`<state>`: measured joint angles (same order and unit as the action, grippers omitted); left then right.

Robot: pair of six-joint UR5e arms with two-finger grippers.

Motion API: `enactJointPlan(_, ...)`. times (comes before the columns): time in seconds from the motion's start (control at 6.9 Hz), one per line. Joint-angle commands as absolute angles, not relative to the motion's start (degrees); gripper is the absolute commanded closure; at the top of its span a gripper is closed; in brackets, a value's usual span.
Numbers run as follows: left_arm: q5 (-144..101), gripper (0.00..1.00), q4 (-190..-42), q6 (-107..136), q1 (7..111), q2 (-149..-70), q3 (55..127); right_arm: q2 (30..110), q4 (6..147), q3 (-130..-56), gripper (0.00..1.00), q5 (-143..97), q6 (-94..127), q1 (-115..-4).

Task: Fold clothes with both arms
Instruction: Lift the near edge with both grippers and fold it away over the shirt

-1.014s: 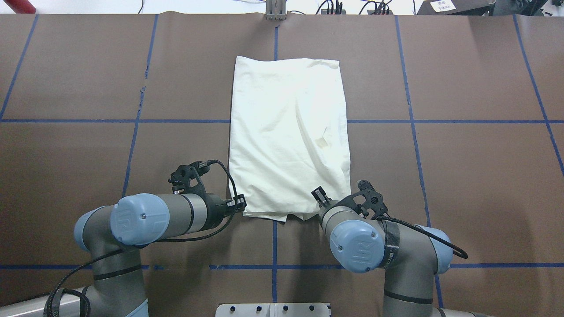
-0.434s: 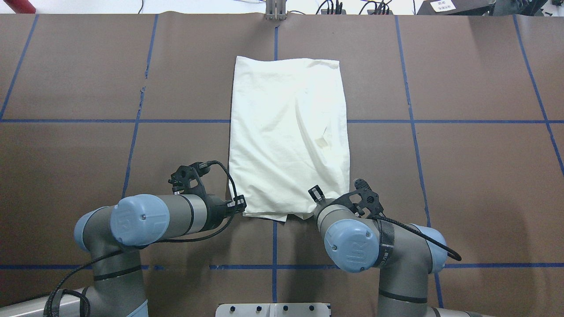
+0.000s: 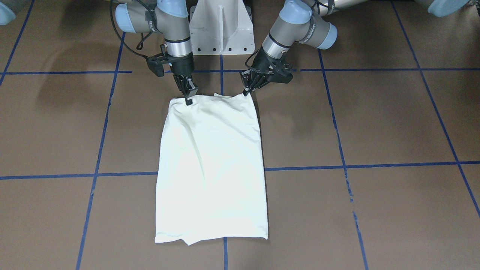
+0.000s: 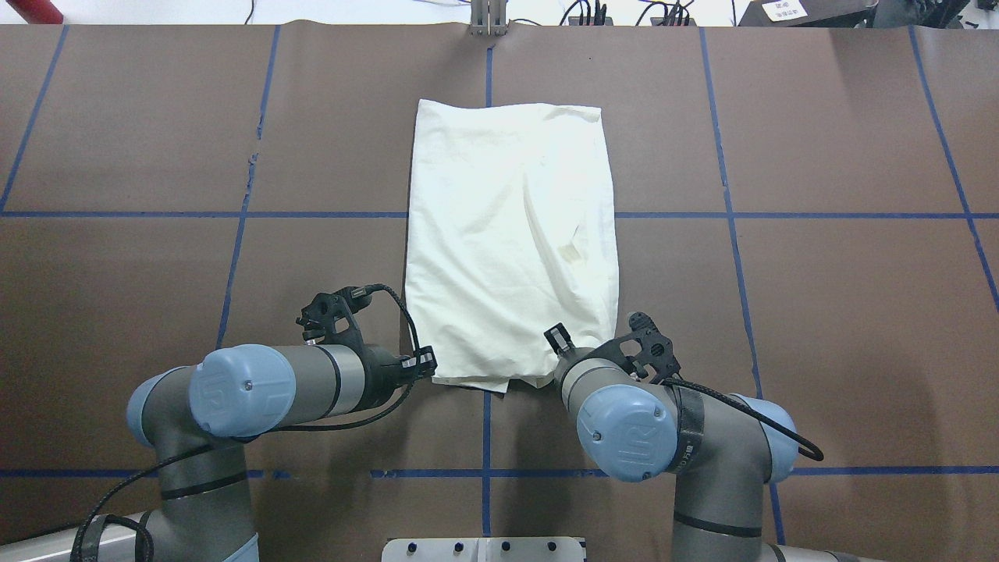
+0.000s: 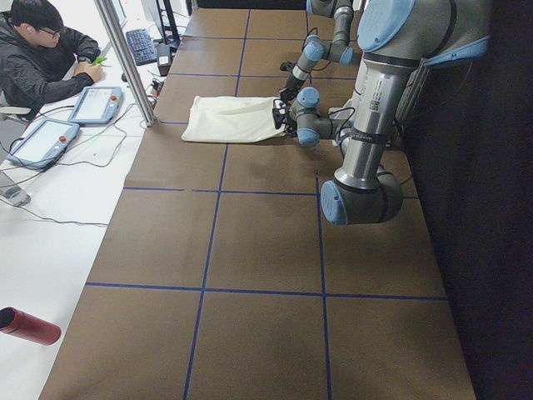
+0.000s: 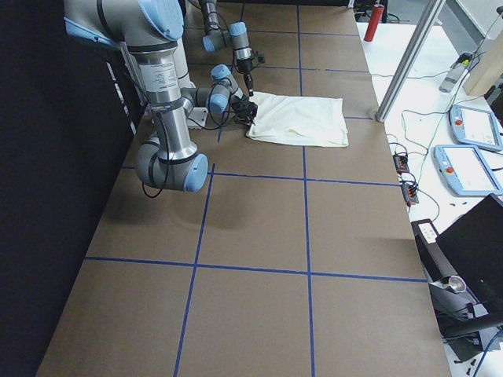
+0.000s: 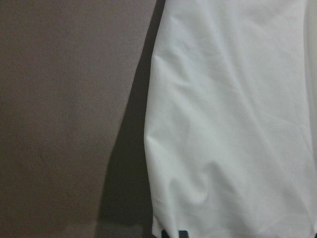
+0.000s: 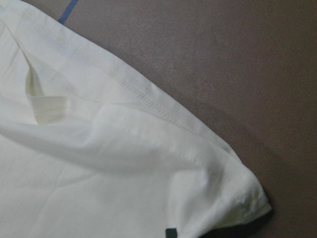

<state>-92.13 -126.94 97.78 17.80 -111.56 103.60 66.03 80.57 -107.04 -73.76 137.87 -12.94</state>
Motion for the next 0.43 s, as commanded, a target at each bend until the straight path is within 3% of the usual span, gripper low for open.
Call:
enactJointPlan(0.0, -93.0, 1.0, -113.8, 97.6, 17.8, -111.5, 115.8, 68.4, 83.4, -115.4, 1.0, -74.1, 137.5, -13.3)
enactJointPlan(0.29, -94.8, 1.0, -96.9, 98.3, 17.1, -111.6, 131.2, 70.1, 93.5, -128.9, 1.0, -74.2, 138.1, -9.7)
